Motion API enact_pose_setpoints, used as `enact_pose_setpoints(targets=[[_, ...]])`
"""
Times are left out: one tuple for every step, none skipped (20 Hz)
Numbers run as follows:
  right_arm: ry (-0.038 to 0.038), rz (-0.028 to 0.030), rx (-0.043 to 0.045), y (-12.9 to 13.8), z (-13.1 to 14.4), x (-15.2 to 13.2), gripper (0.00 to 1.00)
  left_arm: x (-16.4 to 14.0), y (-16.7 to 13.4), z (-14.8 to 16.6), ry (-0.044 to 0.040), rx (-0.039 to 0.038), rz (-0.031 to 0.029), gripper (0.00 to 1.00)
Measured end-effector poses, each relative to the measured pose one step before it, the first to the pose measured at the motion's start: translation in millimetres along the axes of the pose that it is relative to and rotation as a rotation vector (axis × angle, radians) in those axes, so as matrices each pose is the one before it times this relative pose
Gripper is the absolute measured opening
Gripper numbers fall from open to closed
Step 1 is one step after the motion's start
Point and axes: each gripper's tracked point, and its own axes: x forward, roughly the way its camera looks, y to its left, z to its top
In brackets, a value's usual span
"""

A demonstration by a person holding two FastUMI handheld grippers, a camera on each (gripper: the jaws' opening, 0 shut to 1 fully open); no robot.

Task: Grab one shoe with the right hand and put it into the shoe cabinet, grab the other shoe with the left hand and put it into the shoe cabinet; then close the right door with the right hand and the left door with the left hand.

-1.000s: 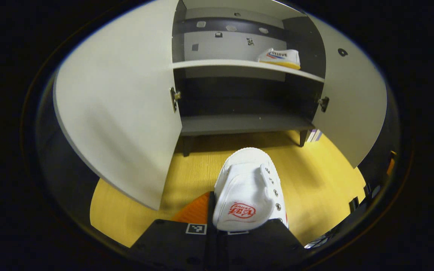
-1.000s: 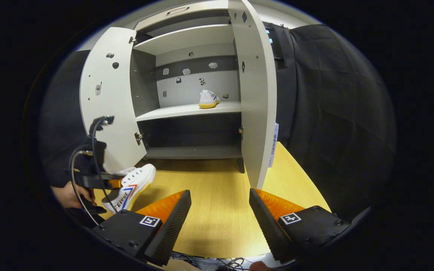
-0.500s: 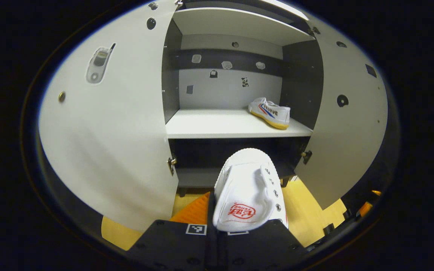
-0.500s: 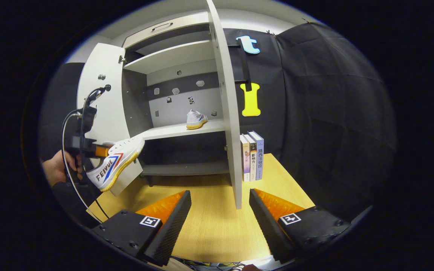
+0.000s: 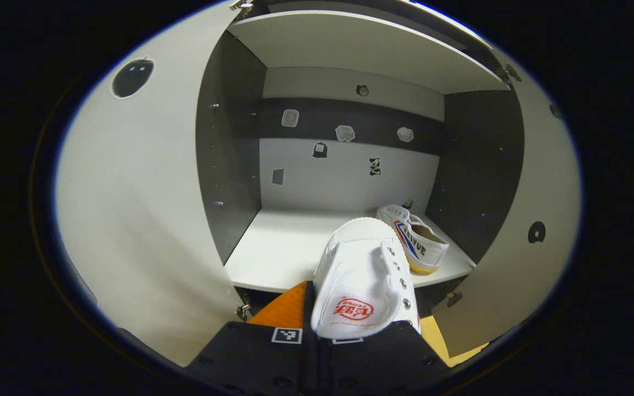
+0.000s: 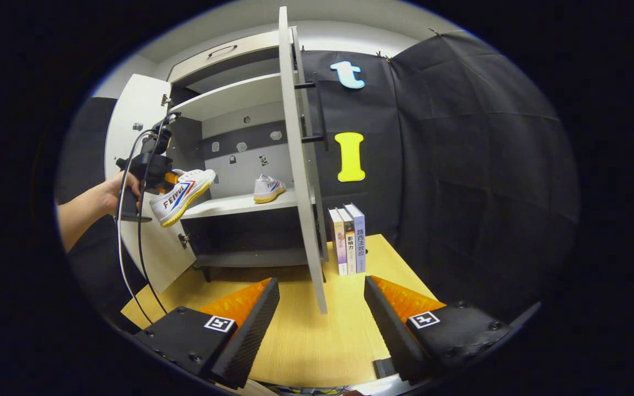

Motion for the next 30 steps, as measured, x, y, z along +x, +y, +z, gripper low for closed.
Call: enact_pose_setpoints(targets=[[-0.00563,-0.01199,0.00403,-6.54,1.17,-0.54,0.99,14.15,0.4,9.18,0.0082,0.00712,0.00915,0.05],[-0.00414,-0.01404,0.0017,-7.34,1.0,-0.38,0.99,15.45,0.13,13.46,-0.00239,0.01935,0.00871,0.06],[-0.00288,-0.01588,-0.00037,-7.87,3.28,1.29,0.98,13.5,-0.15,9.28,0.00371,0.00843,0.01506,0.06],[-0.00635,-0.01422,-0.00442,-7.04,3.08,-1.09,0.98,14.68,-0.95,11.02,-0.00141,0.00342,0.00665,0.06],[-0.00834,-0.01596,-0.00873,-7.92,3.81,0.02,0.98,15.54,-2.78,6.72,0.01261,-0.01298,0.00097,0.05],[-0.01281,-0.01945,-0.0085,-8.7,5.45,0.91,0.99,12.63,-1.94,3.69,0.02628,-0.04183,0.0038,0.05],[-0.01507,-0.01418,-0.0041,-7.0,5.08,1.49,0.98,14.28,-3.67,5.13,0.02093,-0.04687,-0.00315,0.05],[-0.00772,-0.01444,-0.00205,-6.4,4.14,1.43,0.99,13.13,-2.65,4.96,0.0151,-0.03749,0.00027,0.06],[-0.00118,-0.01988,0.00175,-7.29,2.65,2.44,0.99,12.52,-0.24,2.17,0.02037,-0.01047,0.01553,0.06],[-0.00458,-0.01559,0.0098,-5.66,3.04,1.75,0.98,13.06,1.06,1.03,0.0177,0.01758,0.03082,0.06],[-0.00714,-0.01401,0.00898,-4.44,3.23,0.82,0.98,10.7,-2.0,0.24,0.01343,0.03555,0.02162,0.06],[-0.00435,-0.01215,0.00257,-3.86,1.14,2.51,0.98,8.57,-1.2,-0.51,0.01125,0.02986,0.01651,0.07],[0.0009,-0.01241,-0.00134,-3.89,-0.49,1.11,0.98,9.21,-0.3,-2.59,0.01648,0.01923,0.02058,0.07],[0.00608,-0.00835,-0.00323,-4.58,-4.3,0.66,0.98,9.18,-0.52,-2.4,0.0172,0.00758,0.01954,0.07],[0.00798,-0.00986,-0.00458,-3.54,-2.6,0.0,0.99,8.01,-1.16,-3.01,0.0145,0.00688,0.01421,0.07],[0.00419,-0.01152,0.00011,-3.84,-0.65,1.1,0.98,8.04,-0.99,-2.31,0.01468,0.01062,0.01416,0.07],[-0.00005,-0.00825,0.00788,-2.23,-1.01,-0.12,0.99,6.55,-0.36,-1.68,0.00934,0.01725,0.01374,0.07],[0.00195,-0.00431,0.01256,-0.61,-0.07,0.77,0.98,4.6,-0.28,-1.0,0.00823,0.01884,0.01425,0.07],[0.00404,-0.00082,0.00999,0.09,-0.43,1.62,0.99,4.78,-1.61,-0.01,0.00231,0.01947,0.00697,0.07],[0.0036,0.00078,0.00328,-0.01,-2.36,4.44,0.99,3.79,-1.58,0.67,0.00373,0.0197,0.00227,0.07],[0.00137,0.00335,-0.00266,1.32,-0.93,2.61,0.99,1.25,0.26,-0.9,0.00391,0.01265,0.00584,0.09],[-0.00218,0.00603,-0.00503,1.39,0.54,2.5,0.99,1.05,0.39,-1.37,0.00925,0.01037,0.01102,0.1],[-0.00583,0.0068,-0.00497,1.86,1.83,1.54,0.99,-0.17,0.05,-1.75,0.00425,-0.00113,0.00159,0.1],[-0.00332,0.0074,-0.00141,1.87,2.27,1.53,0.99,0.46,-2.23,-1.3,0.00616,-0.00571,-0.01117,0.12],[0.00048,0.01008,0.00455,2.18,0.93,1.99,0.99,-2.34,-1.44,-3.15,0.01048,-0.00843,-0.01322,0.17],[0.00054,0.01197,0.00679,2.69,-0.07,2.77,0.99,-2.4,-0.02,0.57,-0.0061,-0.00986,-0.0105,0.19],[-0.00116,0.00882,0.00453,1.49,1.23,2.45,0.99,-1.13,0.59,-0.63,-0.00173,-0.01781,-0.00491,0.24],[-0.00111,0.00683,0.00126,1.41,0.91,2.73,0.99,-2.8,-0.32,-0.8,0.00146,-0.01848,-0.01848,0.25],[-0.0033,0.00615,-0.00004,0.82,1.52,1.84,0.99,-7.32,2.91,-0.35,-0.00545,-0.00644,-0.00133,0.32],[-0.00579,0.00587,0.00001,0.33,2.68,0.5,0.99,-6.44,5.06,0.81,-0.01231,-0.00087,0.00022,0.39]])
